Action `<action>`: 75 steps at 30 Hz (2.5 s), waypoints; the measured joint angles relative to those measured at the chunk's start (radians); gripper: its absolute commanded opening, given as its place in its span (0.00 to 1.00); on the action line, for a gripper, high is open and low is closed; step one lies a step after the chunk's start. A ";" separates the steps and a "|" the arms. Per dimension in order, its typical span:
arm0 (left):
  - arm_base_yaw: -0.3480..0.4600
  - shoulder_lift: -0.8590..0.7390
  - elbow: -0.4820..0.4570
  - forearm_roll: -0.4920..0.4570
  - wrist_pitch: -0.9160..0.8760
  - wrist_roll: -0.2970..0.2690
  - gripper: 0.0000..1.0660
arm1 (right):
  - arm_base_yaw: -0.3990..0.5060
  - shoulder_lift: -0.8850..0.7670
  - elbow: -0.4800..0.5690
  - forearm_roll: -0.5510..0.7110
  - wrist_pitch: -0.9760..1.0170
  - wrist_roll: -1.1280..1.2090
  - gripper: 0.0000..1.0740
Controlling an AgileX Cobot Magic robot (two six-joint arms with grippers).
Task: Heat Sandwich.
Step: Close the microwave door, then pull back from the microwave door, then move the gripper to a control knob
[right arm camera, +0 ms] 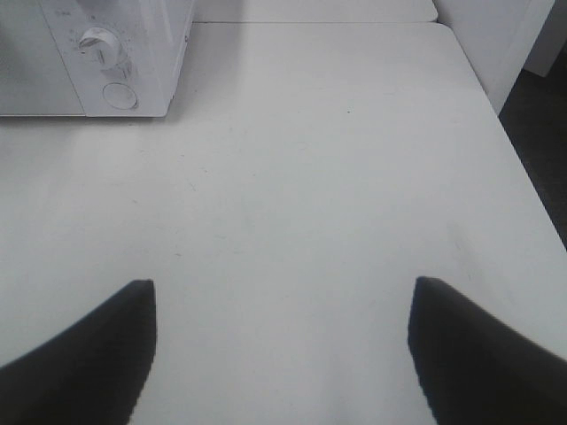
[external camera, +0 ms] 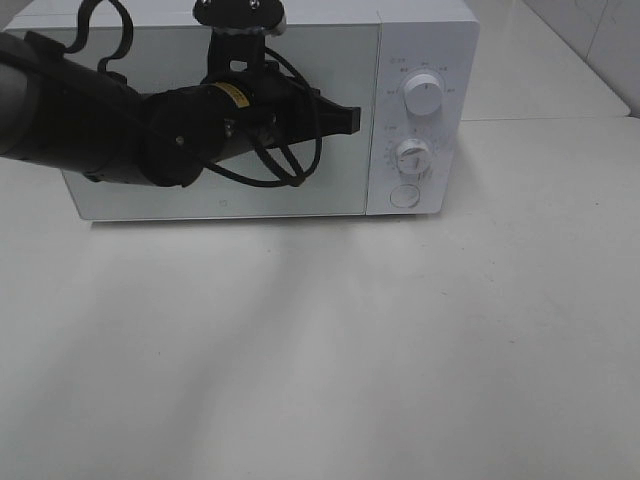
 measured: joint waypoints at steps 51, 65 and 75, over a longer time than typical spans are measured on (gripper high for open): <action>0.303 -0.540 0.167 0.202 1.375 -0.073 0.92 | 0.000 0.000 0.000 0.000 0.000 0.000 0.70; 0.697 -0.719 0.214 0.158 1.519 -0.041 0.92 | 0.000 0.000 0.000 0.000 0.000 0.000 0.70; 0.736 -0.970 0.376 0.185 1.559 -0.044 0.92 | 0.000 0.000 0.000 0.000 0.000 0.000 0.70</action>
